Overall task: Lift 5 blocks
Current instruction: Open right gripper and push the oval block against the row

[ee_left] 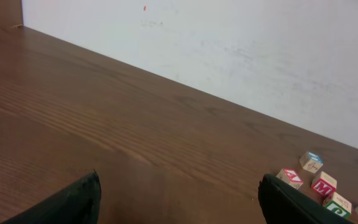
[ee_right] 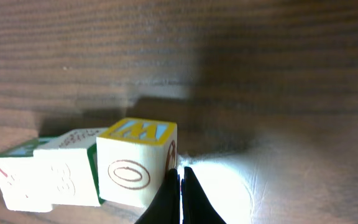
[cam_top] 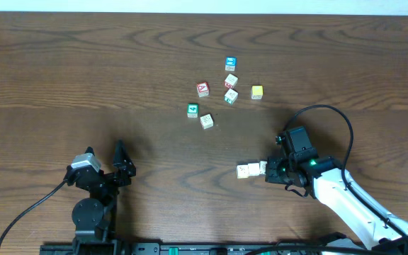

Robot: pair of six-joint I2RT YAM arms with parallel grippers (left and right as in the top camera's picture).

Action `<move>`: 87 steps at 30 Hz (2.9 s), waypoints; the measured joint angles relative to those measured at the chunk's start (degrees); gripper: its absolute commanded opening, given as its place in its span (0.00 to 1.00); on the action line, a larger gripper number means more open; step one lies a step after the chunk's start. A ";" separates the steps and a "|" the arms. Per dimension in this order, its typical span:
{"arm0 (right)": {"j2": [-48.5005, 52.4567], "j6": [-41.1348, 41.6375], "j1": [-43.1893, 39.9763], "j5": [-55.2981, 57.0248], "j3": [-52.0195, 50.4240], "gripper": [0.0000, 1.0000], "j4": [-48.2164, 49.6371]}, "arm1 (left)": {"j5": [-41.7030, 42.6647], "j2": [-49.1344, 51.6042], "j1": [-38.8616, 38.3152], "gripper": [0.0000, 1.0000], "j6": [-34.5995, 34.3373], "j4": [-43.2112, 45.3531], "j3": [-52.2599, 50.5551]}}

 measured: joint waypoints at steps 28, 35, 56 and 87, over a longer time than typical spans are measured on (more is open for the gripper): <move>0.00 -6.25 0.00 -1.84 0.00 0.01 5.62 | 0.00 0.00 0.00 0.81 0.00 0.00 0.00; 0.00 -6.29 0.00 -2.51 0.00 0.01 4.31 | 0.00 0.00 0.00 0.82 0.00 0.00 0.00; 0.00 -6.78 0.00 0.33 0.00 0.02 12.70 | 0.00 0.00 0.00 0.81 0.00 0.00 0.00; 0.00 -6.38 0.00 -1.84 0.00 0.01 8.50 | 0.02 0.00 0.00 0.81 0.00 0.00 0.00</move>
